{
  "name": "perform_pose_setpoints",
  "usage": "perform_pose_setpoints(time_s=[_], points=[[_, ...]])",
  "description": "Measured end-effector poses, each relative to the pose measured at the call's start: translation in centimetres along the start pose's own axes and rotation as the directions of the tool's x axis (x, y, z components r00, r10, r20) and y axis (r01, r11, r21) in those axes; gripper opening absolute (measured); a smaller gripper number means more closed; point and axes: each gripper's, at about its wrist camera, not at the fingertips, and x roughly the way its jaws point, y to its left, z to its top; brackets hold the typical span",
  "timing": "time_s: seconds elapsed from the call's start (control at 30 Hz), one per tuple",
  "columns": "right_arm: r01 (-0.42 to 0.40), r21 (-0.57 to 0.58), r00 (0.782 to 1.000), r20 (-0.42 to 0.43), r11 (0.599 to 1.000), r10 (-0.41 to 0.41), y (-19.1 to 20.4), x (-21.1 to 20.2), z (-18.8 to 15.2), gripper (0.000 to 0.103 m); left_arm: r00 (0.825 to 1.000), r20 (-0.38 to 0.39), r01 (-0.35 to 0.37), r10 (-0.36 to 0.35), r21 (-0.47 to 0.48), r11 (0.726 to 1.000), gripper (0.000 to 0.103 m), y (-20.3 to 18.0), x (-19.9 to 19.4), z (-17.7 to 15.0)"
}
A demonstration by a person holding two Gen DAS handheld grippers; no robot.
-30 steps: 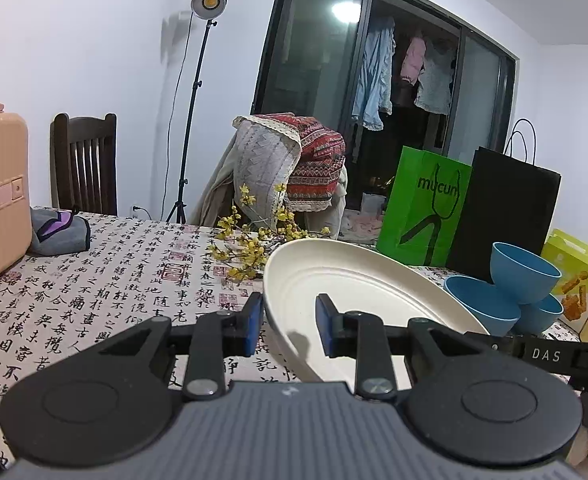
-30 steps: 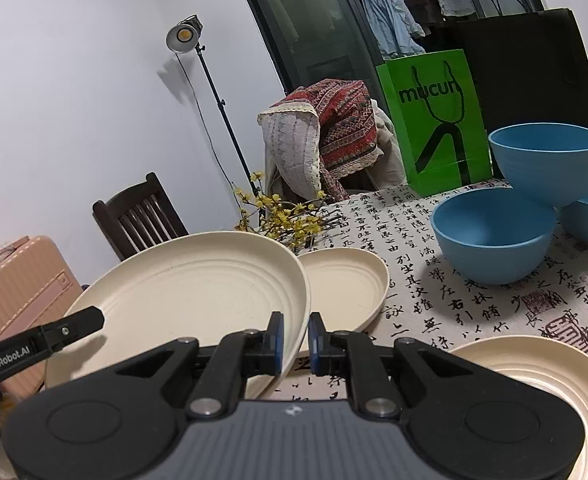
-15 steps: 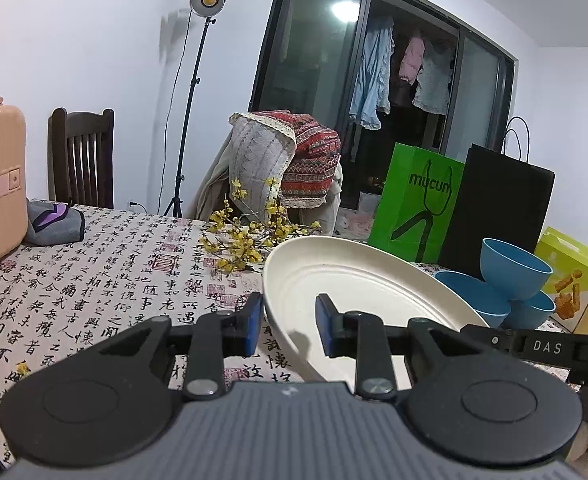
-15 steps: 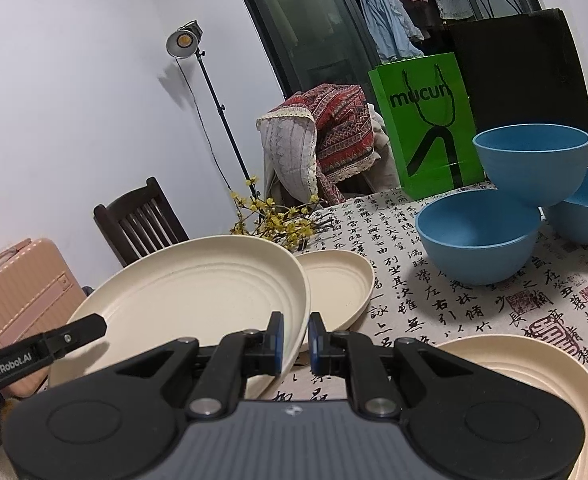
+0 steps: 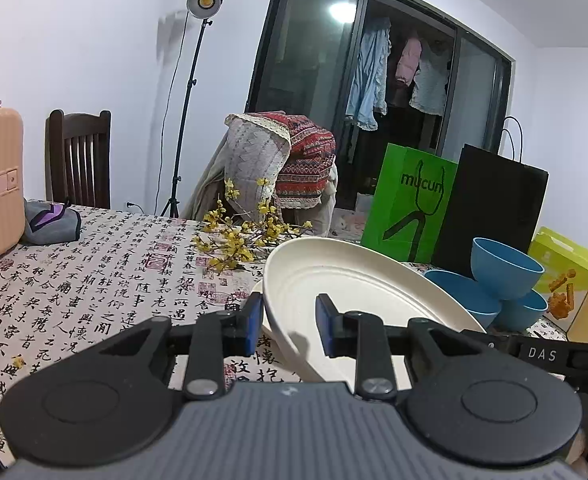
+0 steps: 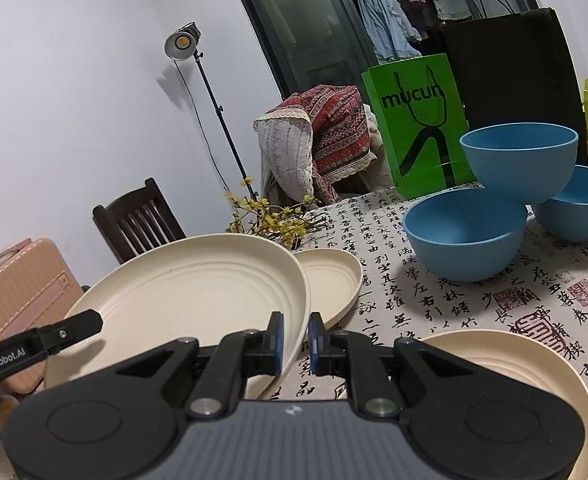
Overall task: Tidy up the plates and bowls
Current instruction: 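Keep carrying both cream plates toward the stacked blue bowls, both tools together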
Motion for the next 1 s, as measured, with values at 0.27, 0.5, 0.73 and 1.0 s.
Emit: perform_pose_setpoints(time_s=[0.27,0.5,0.73,1.0], points=[[0.001,0.007,1.000,0.008,1.000,-0.001,-0.6,-0.7,0.0,0.012,1.000,0.002,0.003,-0.004,0.006,1.000,0.029,-1.0,-0.3,-0.2],[0.005,0.014,1.000,0.017,1.000,-0.005,-1.2,-1.6,-0.1,0.013,1.000,-0.002,0.013,-0.013,0.009,1.000,0.029,-2.0,-0.7,-0.6],[0.010,0.019,1.000,0.021,1.000,-0.010,-2.0,-2.3,-0.2,0.013,1.000,0.004,0.020,-0.020,0.011,1.000,0.029,-2.7,-1.1,-0.6],[0.013,0.030,0.999,0.030,0.999,-0.014,-2.9,-3.1,-0.3,0.013,1.000,0.007,0.025,-0.025,0.013,1.000,0.029,-3.6,-1.4,-0.7]])
